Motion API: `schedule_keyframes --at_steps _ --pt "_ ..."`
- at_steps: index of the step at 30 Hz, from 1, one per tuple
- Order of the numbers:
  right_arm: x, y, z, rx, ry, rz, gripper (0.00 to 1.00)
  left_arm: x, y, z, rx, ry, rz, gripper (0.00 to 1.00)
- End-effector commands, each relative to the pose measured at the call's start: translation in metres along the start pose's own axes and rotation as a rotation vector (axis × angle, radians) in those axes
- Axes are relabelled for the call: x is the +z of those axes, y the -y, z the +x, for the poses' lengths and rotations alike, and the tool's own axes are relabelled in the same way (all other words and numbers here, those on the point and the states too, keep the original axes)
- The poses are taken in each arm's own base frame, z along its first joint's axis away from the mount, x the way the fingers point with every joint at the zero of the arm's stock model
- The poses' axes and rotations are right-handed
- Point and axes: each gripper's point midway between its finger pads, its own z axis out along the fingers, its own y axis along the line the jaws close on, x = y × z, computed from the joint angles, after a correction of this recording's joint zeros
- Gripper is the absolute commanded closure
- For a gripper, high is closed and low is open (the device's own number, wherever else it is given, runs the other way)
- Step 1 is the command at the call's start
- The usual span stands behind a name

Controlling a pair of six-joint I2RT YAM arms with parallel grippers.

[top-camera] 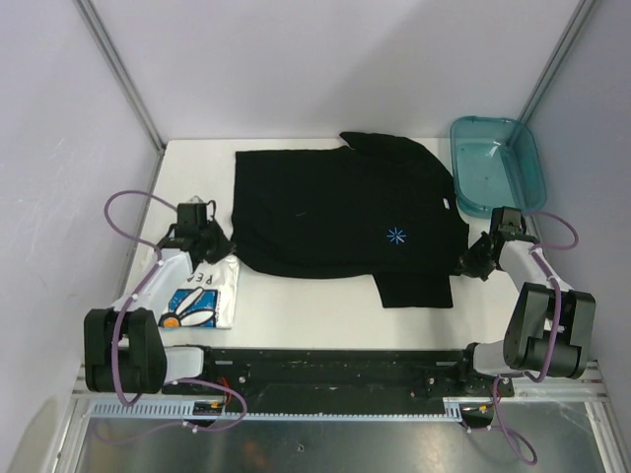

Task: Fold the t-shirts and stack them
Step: Put the neatly folded tshirt into the corner of the board with the left arm

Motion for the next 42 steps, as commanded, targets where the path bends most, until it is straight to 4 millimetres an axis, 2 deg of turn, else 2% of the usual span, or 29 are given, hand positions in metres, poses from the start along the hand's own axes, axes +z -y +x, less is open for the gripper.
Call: schedule_keyframes --at_steps 1,5,13,24,31,37,42 --pt "-0.004 -0.004 -0.015 -0.016 0.045 -0.009 1.0 -0.007 0.039 -0.015 0.05 0.018 0.095 1.0" --pt "-0.004 -0.006 -0.017 -0.02 0.044 -0.013 1.0 0.001 0.046 -0.009 0.066 -0.024 0.099 1.0" --pt "-0.004 -0.012 -0.022 -0.029 0.042 -0.024 1.0 0.026 0.033 0.017 0.02 -0.106 0.023 1.0" --pt "-0.005 -0.011 -0.018 -0.047 0.035 -0.01 1.0 0.062 -0.015 0.059 -0.029 -0.206 -0.161 1.0" --pt "-0.009 -0.013 -0.013 -0.07 0.032 -0.004 1.0 0.063 -0.05 0.055 -0.031 -0.18 -0.264 1.0" --pt "-0.009 -0.015 -0.008 -0.079 0.021 -0.006 1.0 0.052 -0.085 0.042 -0.08 -0.147 -0.352 1.0" --pt "-0.009 -0.02 -0.001 -0.093 0.011 -0.013 1.0 0.044 -0.101 0.032 -0.105 -0.126 -0.405 1.0"
